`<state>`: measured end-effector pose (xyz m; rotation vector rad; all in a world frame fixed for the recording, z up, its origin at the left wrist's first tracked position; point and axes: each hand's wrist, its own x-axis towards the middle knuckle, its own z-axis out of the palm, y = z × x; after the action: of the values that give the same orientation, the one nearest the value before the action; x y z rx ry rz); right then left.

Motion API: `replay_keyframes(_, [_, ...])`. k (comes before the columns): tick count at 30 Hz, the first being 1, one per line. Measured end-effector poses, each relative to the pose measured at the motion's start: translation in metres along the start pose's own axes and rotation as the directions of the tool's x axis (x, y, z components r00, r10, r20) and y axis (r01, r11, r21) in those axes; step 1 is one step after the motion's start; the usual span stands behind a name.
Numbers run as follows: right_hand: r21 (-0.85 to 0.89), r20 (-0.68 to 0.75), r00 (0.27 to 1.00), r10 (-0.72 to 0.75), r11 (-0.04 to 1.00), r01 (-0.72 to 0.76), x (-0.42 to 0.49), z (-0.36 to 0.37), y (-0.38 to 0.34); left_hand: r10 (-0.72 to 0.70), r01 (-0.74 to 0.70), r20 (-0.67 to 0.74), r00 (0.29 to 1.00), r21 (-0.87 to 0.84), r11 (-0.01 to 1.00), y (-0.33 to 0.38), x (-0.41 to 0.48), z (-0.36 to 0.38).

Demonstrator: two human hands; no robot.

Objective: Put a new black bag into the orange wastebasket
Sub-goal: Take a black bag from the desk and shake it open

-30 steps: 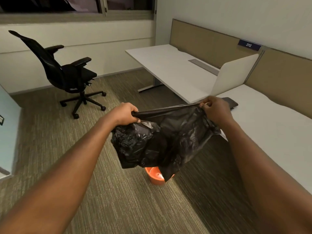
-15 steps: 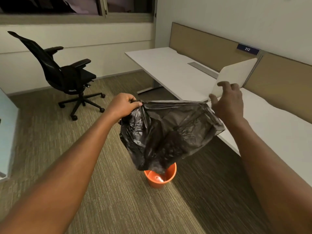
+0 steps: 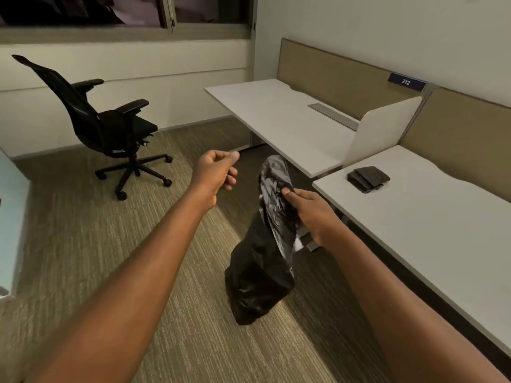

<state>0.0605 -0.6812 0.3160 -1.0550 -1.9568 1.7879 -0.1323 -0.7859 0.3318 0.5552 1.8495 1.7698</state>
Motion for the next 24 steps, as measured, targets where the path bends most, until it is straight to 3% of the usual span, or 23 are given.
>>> replay_keyframes(3, [0.051,0.059,0.998,0.007,0.999,-0.010,0.001,-0.005,-0.004,-0.081,0.049,0.177,0.981,0.178,0.983,-0.014,-0.008,0.003])
replay_keyframes(6, [-0.016,0.130,0.990,0.055,0.998,-0.053,0.002,0.000,-0.006,-0.151,0.082,0.317,0.936,0.222,0.972,-0.024,-0.016,0.020])
replay_keyframes(12, [-0.209,-0.035,0.999,0.012,0.978,-0.019,0.014,-0.007,0.002,-0.096,0.067,0.218,0.971,0.134,0.989,-0.035,-0.008,0.021])
replay_keyframes(16, [-0.359,-0.171,0.982,-0.080,0.933,0.013,0.016,-0.026,0.006,-0.019,-0.007,0.133,0.991,0.190,0.982,-0.037,0.002,0.001])
replay_keyframes(18, [-0.356,-0.218,0.969,-0.117,0.934,0.033,0.018,-0.033,0.007,0.012,-0.025,0.096,0.995,0.141,0.990,-0.036,0.004,-0.005])
replay_keyframes(20, [-0.226,-0.248,0.963,-0.101,0.973,0.044,0.019,-0.037,0.005,0.021,-0.020,0.049,0.999,-0.009,1.000,-0.035,0.003,-0.007])
replay_keyframes(22, [0.070,-0.263,0.965,0.004,0.997,0.015,0.023,-0.039,-0.001,0.002,0.007,0.070,0.998,-0.130,0.992,-0.038,-0.001,-0.004])
replay_keyframes(24, [0.385,-0.181,0.977,0.115,0.922,-0.038,0.027,-0.040,-0.008,-0.050,0.057,0.222,0.974,-0.026,0.998,-0.046,-0.008,0.002])
